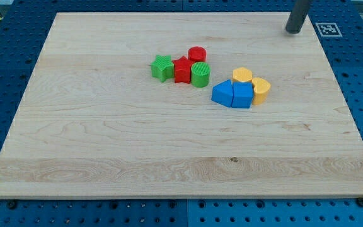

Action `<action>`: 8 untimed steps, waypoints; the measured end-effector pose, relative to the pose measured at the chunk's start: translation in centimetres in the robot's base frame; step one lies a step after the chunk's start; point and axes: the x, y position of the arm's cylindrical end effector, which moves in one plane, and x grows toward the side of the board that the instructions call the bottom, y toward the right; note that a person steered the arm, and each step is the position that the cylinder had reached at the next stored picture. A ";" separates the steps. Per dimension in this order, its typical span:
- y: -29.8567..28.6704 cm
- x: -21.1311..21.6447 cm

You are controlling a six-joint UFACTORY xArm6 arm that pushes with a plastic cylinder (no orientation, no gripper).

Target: Separate green blocks and red blocks at center of the board

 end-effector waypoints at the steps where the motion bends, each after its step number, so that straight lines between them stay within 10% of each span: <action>1: -2.8 2.5; 8: -18.4 8.2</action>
